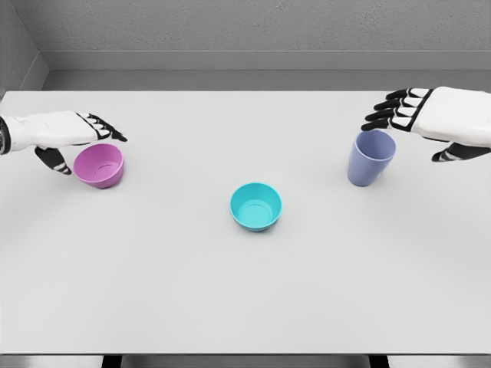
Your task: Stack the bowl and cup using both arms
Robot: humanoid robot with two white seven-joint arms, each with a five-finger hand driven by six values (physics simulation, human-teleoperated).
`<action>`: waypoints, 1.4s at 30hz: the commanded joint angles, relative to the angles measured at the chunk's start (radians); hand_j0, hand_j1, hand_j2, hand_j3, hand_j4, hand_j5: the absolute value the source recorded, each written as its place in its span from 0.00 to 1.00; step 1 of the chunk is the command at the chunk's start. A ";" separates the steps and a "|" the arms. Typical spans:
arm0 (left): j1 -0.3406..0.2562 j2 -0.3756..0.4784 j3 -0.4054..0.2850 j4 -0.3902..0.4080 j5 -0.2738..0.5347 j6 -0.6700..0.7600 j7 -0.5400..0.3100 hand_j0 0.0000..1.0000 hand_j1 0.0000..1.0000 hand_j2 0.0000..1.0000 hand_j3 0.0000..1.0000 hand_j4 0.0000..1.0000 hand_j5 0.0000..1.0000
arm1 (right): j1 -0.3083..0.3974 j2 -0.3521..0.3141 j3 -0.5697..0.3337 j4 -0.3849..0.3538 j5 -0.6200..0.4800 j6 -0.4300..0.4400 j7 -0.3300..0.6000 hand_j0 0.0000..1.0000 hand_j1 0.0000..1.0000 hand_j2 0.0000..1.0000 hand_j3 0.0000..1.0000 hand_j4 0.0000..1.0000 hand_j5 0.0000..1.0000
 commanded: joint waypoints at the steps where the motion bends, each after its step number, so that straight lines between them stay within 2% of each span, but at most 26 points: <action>1: 0.000 -0.023 -0.014 0.030 -0.014 0.002 -0.039 1.00 1.00 1.00 1.00 1.00 1.00 | 0.000 0.000 0.000 0.004 -0.008 0.003 -0.001 1.00 1.00 1.00 1.00 1.00 1.00; 3: -0.003 -0.029 -0.014 0.032 -0.015 0.002 -0.078 1.00 1.00 1.00 1.00 1.00 1.00 | 0.000 0.022 0.003 0.005 -0.008 0.003 -0.001 1.00 1.00 1.00 1.00 1.00 1.00; 10: -0.012 -0.060 -0.007 0.085 -0.008 0.002 -0.078 1.00 1.00 1.00 1.00 1.00 1.00 | 0.005 0.043 0.005 0.015 -0.010 0.003 -0.001 1.00 1.00 1.00 1.00 1.00 1.00; 20: -0.018 -0.057 -0.005 0.084 -0.002 0.002 -0.075 1.00 1.00 1.00 1.00 1.00 1.00 | 0.006 0.097 0.008 0.033 -0.017 0.003 -0.001 1.00 1.00 1.00 1.00 1.00 1.00; 24: -0.026 -0.053 -0.004 0.081 0.011 0.002 -0.072 1.00 1.00 1.00 1.00 1.00 1.00 | 0.005 0.137 0.026 0.071 -0.017 0.003 -0.001 1.00 1.00 1.00 1.00 1.00 1.00; 32: -0.028 -0.061 -0.005 0.084 0.011 0.002 -0.072 1.00 1.00 1.00 1.00 1.00 1.00 | -0.006 0.140 0.026 0.156 -0.017 0.003 -0.001 1.00 1.00 1.00 1.00 1.00 1.00; 38: -0.028 -0.075 -0.005 0.085 0.006 0.002 -0.078 1.00 1.00 1.00 1.00 1.00 1.00 | -0.008 0.144 0.026 0.157 -0.016 0.003 -0.001 1.00 1.00 1.00 1.00 1.00 1.00; 40: -0.028 -0.080 -0.007 0.085 0.006 0.002 -0.078 1.00 1.00 1.00 1.00 1.00 1.00 | -0.009 0.175 0.028 0.191 -0.016 0.003 -0.001 1.00 1.00 1.00 1.00 1.00 1.00; 42: -0.028 -0.080 -0.007 0.085 0.006 0.002 -0.078 1.00 1.00 1.00 1.00 1.00 1.00 | -0.009 0.178 0.028 0.197 -0.014 0.003 -0.001 1.00 1.00 1.00 1.00 1.00 1.00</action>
